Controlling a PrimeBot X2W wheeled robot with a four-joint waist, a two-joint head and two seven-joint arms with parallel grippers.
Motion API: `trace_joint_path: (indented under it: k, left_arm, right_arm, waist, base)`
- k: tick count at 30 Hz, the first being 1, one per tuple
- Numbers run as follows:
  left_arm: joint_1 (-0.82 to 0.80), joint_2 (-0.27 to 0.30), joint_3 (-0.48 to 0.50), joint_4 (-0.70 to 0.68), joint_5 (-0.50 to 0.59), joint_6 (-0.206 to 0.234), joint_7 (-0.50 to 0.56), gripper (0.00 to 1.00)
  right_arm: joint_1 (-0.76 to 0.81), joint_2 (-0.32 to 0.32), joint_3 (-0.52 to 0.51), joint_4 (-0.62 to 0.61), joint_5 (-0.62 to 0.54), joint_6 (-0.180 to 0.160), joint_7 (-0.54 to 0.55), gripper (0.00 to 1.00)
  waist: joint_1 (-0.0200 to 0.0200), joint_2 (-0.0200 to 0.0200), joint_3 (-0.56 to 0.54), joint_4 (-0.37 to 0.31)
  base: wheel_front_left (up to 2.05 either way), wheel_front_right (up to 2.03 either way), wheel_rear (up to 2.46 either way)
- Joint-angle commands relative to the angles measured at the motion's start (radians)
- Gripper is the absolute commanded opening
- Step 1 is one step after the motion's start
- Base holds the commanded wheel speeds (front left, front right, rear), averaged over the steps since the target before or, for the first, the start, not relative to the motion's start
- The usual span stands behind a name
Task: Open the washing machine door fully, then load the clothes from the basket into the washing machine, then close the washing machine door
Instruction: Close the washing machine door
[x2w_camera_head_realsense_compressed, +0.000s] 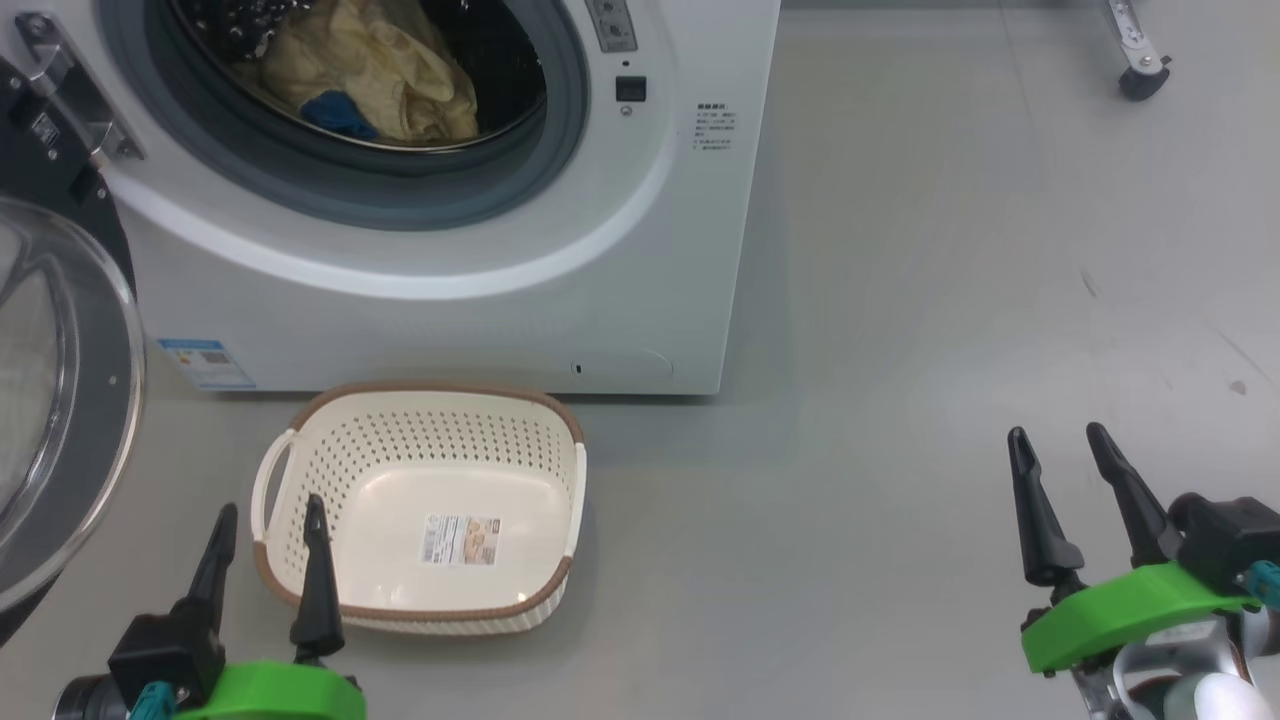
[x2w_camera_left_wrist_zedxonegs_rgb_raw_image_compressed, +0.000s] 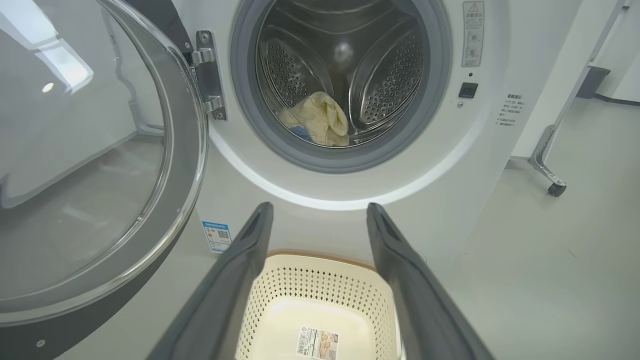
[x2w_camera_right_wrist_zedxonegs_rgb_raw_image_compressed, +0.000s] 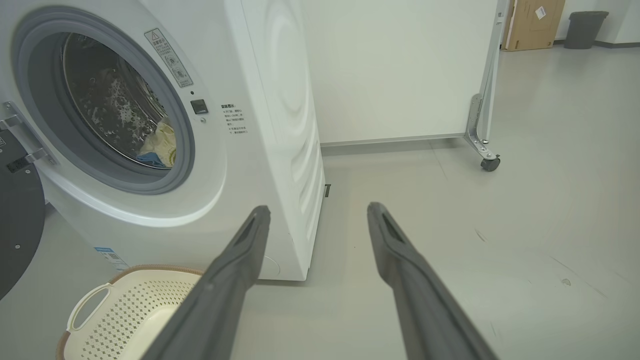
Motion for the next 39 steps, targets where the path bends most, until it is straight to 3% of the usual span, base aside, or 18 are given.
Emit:
trace_joint_path:
  k: [1, 12, 39]
  left_arm:
    - [-0.042, 0.028, 0.037, -0.032, 0.005, -0.006, -0.013, 1.0]
    - [-0.05, 0.031, 0.041, -0.033, 0.008, -0.024, -0.025, 1.0]
    - [-0.051, 0.024, 0.026, -0.024, 0.012, -0.031, -0.029, 1.0]
  right_arm:
    - [-0.028, -0.009, 0.02, -0.029, 0.003, 0.004, -0.011, 1.0]
    - [-0.04, -0.009, 0.019, -0.019, 0.002, 0.004, -0.015, 1.0]
    - [-0.03, -0.009, 0.006, -0.018, 0.001, 0.004, -0.017, 1.0]
  waist:
    - [-0.0001, -0.0001, 0.003, 0.001]
    - [-0.0001, -0.0001, 0.01, 0.003]
    - [-0.0001, -0.0001, -0.007, 0.033]
  base:
    - [-1.91, 1.91, 0.0]
    - [-1.09, 1.09, 0.0]
    - [-0.02, 0.02, 0.0]
